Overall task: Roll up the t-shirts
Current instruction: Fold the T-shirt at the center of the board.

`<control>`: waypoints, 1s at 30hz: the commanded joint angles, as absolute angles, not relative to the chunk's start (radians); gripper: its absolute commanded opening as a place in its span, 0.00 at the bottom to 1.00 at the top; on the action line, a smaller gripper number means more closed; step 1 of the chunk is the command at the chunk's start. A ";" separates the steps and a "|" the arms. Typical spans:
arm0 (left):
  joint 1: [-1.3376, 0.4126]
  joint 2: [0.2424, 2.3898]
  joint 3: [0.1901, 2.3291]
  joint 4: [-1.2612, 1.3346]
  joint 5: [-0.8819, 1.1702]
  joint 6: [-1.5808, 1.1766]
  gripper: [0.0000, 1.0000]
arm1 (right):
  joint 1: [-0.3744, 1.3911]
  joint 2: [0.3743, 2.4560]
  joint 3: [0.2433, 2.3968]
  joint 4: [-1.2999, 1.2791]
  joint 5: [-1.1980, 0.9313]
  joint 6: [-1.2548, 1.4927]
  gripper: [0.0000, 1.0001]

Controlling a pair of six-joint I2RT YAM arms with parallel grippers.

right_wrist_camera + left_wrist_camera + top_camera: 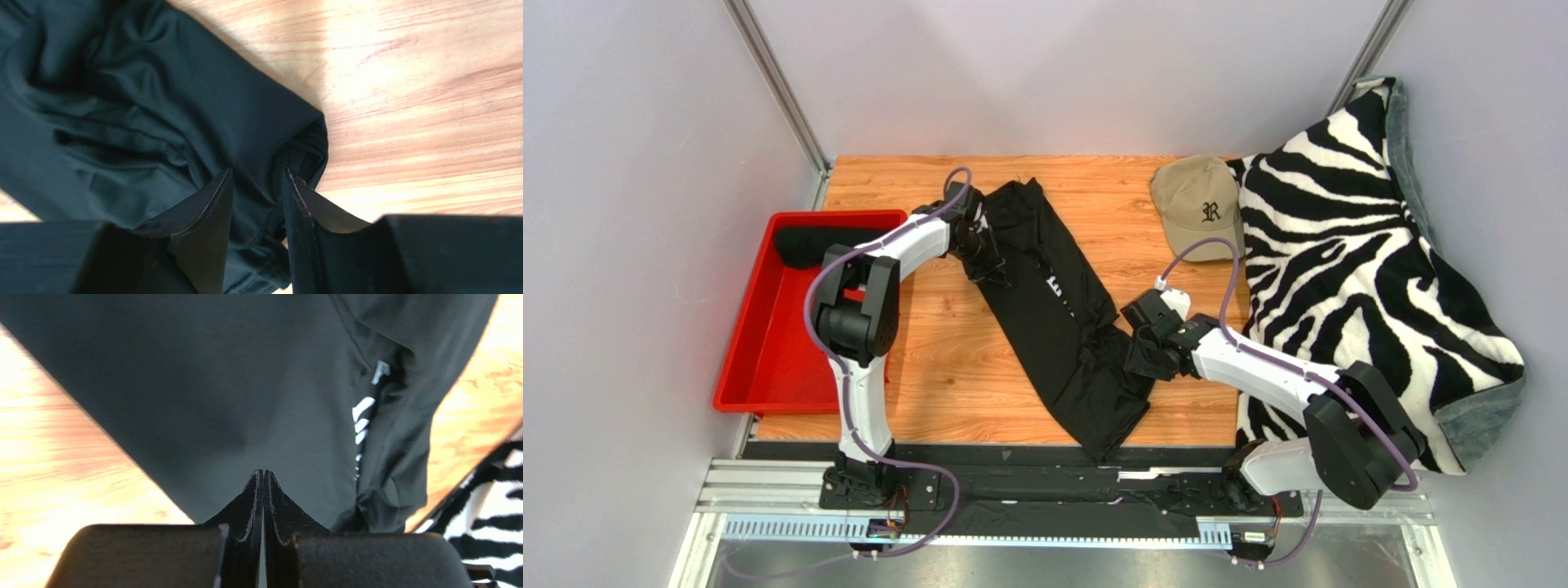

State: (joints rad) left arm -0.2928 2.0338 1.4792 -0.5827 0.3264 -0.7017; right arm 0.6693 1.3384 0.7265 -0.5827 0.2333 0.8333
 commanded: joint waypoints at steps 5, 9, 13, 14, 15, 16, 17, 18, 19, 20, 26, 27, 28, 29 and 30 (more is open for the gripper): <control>-0.287 2.154 1.669 -0.690 0.232 -0.686 0.06 | 0.672 1.419 0.779 -0.535 0.319 0.842 0.29; -0.270 2.273 1.795 -0.787 0.227 -0.672 0.07 | 0.672 1.396 0.761 -0.567 0.336 0.854 0.13; -0.244 2.358 1.934 -0.839 0.244 -0.652 0.08 | 0.672 1.301 0.724 -0.629 0.333 0.867 0.01; -0.239 2.377 1.965 -0.857 0.242 -0.644 0.07 | 0.672 1.273 0.707 -0.638 0.325 0.867 0.01; -0.229 2.417 1.998 -0.889 0.245 -0.637 0.08 | 0.672 1.226 0.701 -0.649 0.315 0.870 0.01; -0.224 2.437 2.067 -0.909 0.245 -0.623 0.08 | 0.672 1.198 0.693 -0.673 0.310 0.874 0.01; -0.218 2.457 2.103 -0.931 0.244 -0.617 0.08 | 0.673 1.174 0.686 -0.686 0.304 0.880 0.01; -0.207 2.492 2.135 -0.957 0.245 -0.612 0.09 | 0.672 1.132 0.672 -0.696 0.295 0.890 0.01; -0.201 2.509 2.193 -0.966 0.253 -0.608 0.09 | 0.672 1.112 0.666 -0.716 0.290 0.894 0.02; -0.195 2.523 2.219 -0.971 0.262 -0.607 0.09 | 0.672 1.094 0.657 -0.722 0.282 0.897 0.02; -0.156 2.609 2.388 -1.000 0.327 -0.604 0.16 | 0.672 1.035 0.577 -0.678 0.238 0.907 0.35; -0.156 2.602 2.387 -0.988 0.334 -0.603 0.18 | 0.673 1.037 0.575 -0.670 0.238 0.902 0.36; -0.158 2.596 2.378 -0.983 0.353 -0.598 0.19 | 0.673 1.042 0.577 -0.645 0.233 0.896 0.35; -0.158 2.585 2.367 -0.971 0.366 -0.595 0.22 | 0.675 1.055 0.580 -0.631 0.232 0.885 0.35; -0.158 2.557 2.332 -0.944 0.379 -0.591 0.23 | 0.676 1.071 0.586 -0.618 0.232 0.879 0.34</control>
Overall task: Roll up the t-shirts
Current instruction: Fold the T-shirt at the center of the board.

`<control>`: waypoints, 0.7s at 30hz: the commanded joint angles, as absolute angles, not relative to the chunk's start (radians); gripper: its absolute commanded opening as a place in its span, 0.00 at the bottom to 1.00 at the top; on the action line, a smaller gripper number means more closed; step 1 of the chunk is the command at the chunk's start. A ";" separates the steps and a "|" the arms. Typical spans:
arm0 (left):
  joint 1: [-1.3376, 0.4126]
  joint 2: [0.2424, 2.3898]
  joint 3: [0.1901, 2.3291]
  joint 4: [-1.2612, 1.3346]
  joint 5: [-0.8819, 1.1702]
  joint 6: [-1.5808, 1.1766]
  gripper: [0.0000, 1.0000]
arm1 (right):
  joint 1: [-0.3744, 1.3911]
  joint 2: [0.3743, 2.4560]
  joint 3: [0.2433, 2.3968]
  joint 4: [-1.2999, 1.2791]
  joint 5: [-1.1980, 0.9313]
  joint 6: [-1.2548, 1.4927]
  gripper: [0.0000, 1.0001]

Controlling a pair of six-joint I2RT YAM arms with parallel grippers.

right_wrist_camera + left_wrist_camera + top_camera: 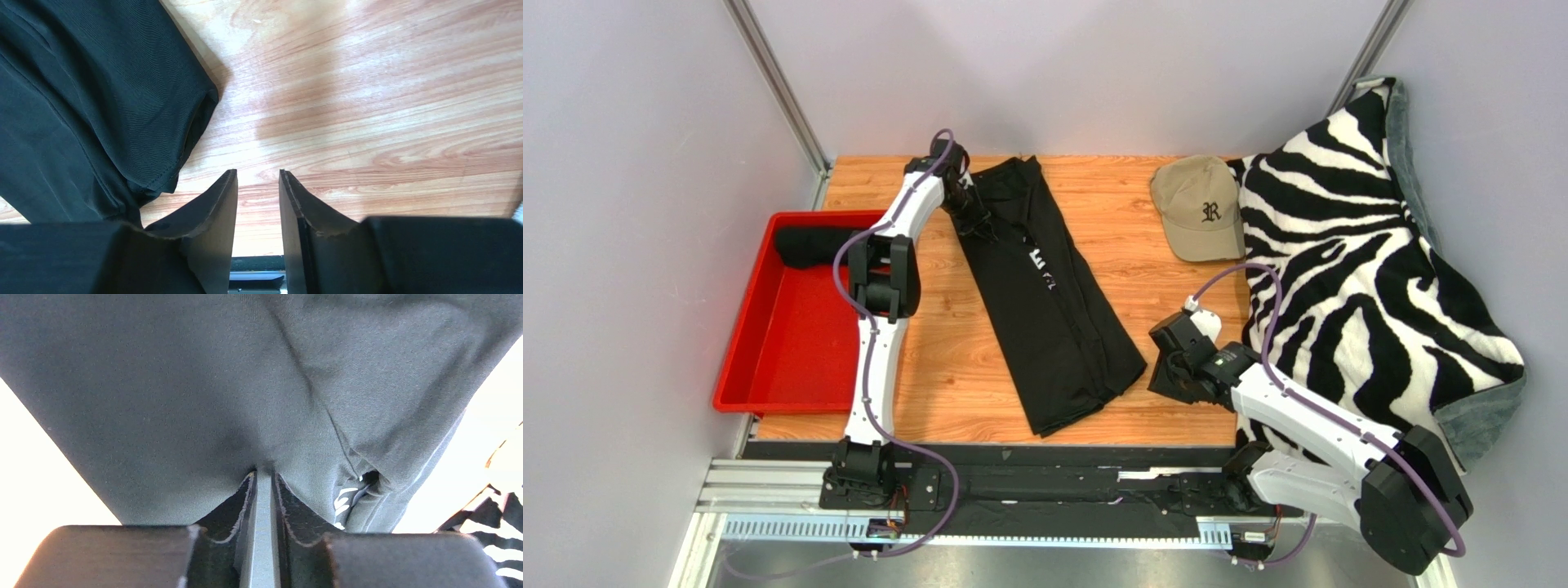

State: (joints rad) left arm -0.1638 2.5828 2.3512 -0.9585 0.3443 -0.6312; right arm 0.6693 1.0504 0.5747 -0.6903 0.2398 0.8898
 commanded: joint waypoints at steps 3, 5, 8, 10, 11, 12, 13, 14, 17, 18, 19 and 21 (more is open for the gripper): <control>-0.156 2.473 2.240 -0.881 0.400 -0.574 0.30 | 0.699 1.138 0.638 -0.607 0.256 0.864 0.33; -0.158 2.387 2.185 -0.815 0.414 -0.569 0.36 | 0.725 1.170 0.678 -0.607 0.267 0.851 0.33; -0.158 2.289 2.094 -0.761 0.434 -0.565 0.44 | 0.776 1.193 0.733 -0.612 0.301 0.839 0.33; -0.158 2.246 2.046 -0.721 0.455 -0.565 0.45 | 0.811 1.227 0.771 -0.644 0.351 0.824 0.33; -0.160 2.208 2.030 -0.706 0.460 -0.569 0.46 | 0.828 1.238 0.788 -0.658 0.371 0.819 0.33; -0.163 2.192 2.005 -0.680 0.465 -0.572 0.46 | 0.859 1.262 0.820 -0.676 0.409 0.812 0.33; -0.173 2.181 2.003 -0.675 0.463 -0.571 0.46 | 0.870 1.272 0.831 -0.683 0.426 0.807 0.33; -0.184 2.171 2.003 -0.675 0.460 -0.568 0.46 | 0.885 1.287 0.842 -0.684 0.439 0.801 0.33; -0.236 2.167 2.014 -0.676 0.398 -0.558 0.46 | 0.893 1.336 0.882 -0.680 0.446 0.764 0.33; -0.250 2.169 2.022 -0.678 0.375 -0.561 0.46 | 0.891 1.345 0.897 -0.680 0.452 0.755 0.33; -0.264 2.174 2.023 -0.677 0.324 -0.566 0.45 | 0.891 1.360 0.905 -0.680 0.454 0.738 0.33; -0.293 2.184 2.023 -0.683 0.269 -0.604 0.45 | 0.893 1.368 0.917 -0.683 0.459 0.724 0.33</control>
